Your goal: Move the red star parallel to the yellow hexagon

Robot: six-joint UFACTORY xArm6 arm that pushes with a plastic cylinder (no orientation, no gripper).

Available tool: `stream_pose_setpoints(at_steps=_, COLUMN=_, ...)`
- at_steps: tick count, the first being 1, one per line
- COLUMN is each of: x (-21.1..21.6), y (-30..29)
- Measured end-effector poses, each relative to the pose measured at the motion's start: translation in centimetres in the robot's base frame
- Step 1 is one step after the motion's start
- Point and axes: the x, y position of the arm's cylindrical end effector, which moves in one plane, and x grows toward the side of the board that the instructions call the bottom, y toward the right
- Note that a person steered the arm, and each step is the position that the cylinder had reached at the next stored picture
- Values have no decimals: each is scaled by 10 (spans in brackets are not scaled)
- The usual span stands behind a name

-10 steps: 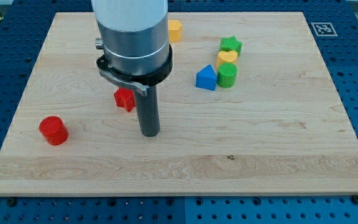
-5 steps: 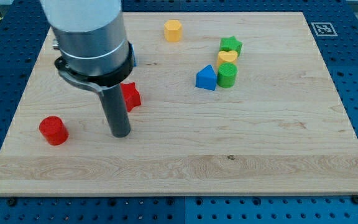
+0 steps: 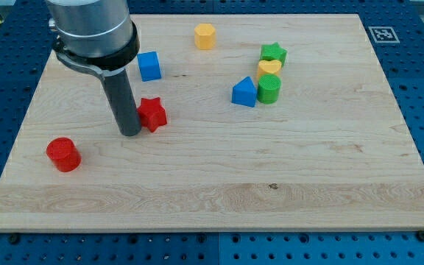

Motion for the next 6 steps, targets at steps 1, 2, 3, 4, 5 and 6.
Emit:
stream_pose_setpoints(at_steps=1, x=-4, y=1)
stream_pose_setpoints(at_steps=2, x=-10, y=10)
stream_pose_setpoints(at_steps=3, x=-11, y=19)
stream_pose_setpoints(at_steps=4, x=-16, y=25)
stream_pose_setpoints(at_steps=5, x=-31, y=33)
stream_pose_setpoints(at_steps=6, x=-43, y=38)
